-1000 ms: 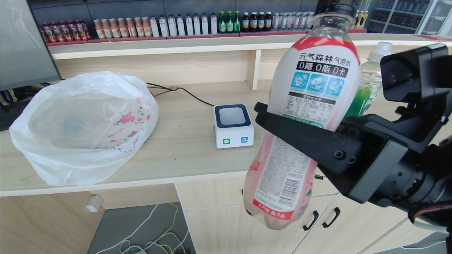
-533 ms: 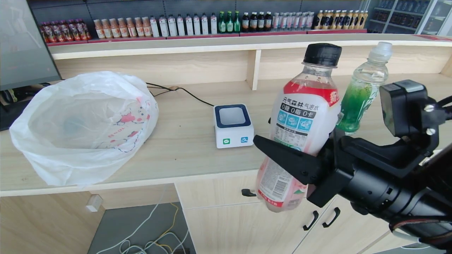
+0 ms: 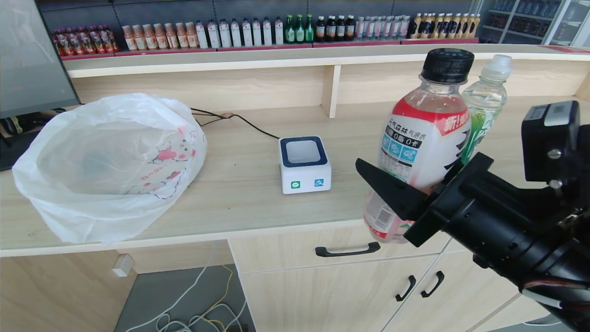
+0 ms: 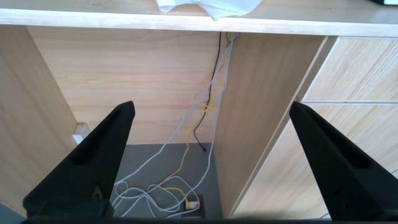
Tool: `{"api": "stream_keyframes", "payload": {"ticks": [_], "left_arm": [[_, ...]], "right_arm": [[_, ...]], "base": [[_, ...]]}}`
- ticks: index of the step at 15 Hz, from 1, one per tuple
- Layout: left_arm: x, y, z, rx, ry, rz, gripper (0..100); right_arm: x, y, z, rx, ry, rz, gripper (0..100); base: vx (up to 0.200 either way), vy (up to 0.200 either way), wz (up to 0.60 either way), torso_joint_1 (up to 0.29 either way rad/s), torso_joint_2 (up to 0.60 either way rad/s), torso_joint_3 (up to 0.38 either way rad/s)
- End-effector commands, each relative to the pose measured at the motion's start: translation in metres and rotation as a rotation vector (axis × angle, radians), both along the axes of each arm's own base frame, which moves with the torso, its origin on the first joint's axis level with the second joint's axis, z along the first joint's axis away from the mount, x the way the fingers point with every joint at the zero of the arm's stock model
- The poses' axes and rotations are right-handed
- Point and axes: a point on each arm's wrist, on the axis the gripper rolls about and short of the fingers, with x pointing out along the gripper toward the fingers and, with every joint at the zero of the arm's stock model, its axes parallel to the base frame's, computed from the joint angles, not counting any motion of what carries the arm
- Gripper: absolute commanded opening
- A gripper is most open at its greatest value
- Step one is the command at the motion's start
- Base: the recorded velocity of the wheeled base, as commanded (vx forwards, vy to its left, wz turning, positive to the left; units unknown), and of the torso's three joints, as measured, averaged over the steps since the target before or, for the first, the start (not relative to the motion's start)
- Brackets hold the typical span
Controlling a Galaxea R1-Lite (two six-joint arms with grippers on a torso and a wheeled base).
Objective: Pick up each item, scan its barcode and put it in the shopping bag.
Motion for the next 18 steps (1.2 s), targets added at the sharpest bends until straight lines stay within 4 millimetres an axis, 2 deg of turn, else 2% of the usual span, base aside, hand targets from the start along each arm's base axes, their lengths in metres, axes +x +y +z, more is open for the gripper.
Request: {"api": "stream_keyframes", "payload": {"ticks": [1, 3, 8, 16, 18], "left_arm": [[0.0, 0.0, 0.0, 0.0, 0.0, 0.0, 100], [0.0, 0.0, 0.0, 0.0, 0.0, 0.0, 100], [0.0, 0.0, 0.0, -0.003, 0.0, 0.0, 100], [0.0, 0.0, 0.0, -0.005, 0.0, 0.0, 100], [0.0, 0.0, 0.0, -0.003, 0.0, 0.0, 100]], "right_arm": [[-0.002, -0.003, 0.004, 0.014, -0.009, -0.052, 0], [0.006, 0.001, 0.01, 0.029, -0.02, -0.17, 0], [0.025, 0.005, 0.016, 0.072, -0.016, -0.188, 0], [0.027, 0.003, 0.013, 0.098, -0.032, -0.201, 0], [0.032, -0.002, 0.014, 0.113, -0.034, -0.228, 0]], "base": [[0.0, 0.0, 0.0, 0.0, 0.0, 0.0], [0.0, 0.0, 0.0, 0.0, 0.0, 0.0], [0.0, 0.0, 0.0, 0.0, 0.0, 0.0], [0.0, 0.0, 0.0, 0.0, 0.0, 0.0], [0.0, 0.2, 0.0, 0.0, 0.0, 0.002]]}}
